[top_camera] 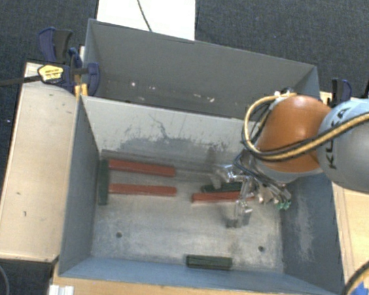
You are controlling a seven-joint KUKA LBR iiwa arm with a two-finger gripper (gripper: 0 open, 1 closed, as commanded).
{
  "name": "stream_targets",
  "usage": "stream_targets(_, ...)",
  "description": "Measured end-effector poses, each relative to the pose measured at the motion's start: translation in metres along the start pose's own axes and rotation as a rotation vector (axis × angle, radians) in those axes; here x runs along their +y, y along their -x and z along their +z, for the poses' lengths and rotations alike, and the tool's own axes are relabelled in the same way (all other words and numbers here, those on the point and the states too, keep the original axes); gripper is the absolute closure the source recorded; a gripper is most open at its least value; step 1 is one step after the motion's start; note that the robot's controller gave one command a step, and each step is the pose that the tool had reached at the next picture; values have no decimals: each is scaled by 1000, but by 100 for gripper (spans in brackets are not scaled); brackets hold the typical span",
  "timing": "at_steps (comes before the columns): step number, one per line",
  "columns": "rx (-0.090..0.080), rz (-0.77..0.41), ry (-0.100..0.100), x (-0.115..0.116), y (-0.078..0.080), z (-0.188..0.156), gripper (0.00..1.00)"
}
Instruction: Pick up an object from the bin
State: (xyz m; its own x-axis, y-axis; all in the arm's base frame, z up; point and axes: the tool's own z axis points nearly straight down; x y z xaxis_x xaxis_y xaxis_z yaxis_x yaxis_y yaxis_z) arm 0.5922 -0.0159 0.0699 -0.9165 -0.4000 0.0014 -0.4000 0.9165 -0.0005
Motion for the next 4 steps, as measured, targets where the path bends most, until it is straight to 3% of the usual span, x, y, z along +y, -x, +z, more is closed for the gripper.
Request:
stream_targets(1, -10, -2, 0, 2, 4, -4, 100)
stream_targets(2, -8, 157, -2, -33, -16, -29, 100)
stream_targets(3, -7, 155, -1, -32, -16, -28, 0)
stream_targets(4, -2, 109, 1, -20, -10, 0, 0)
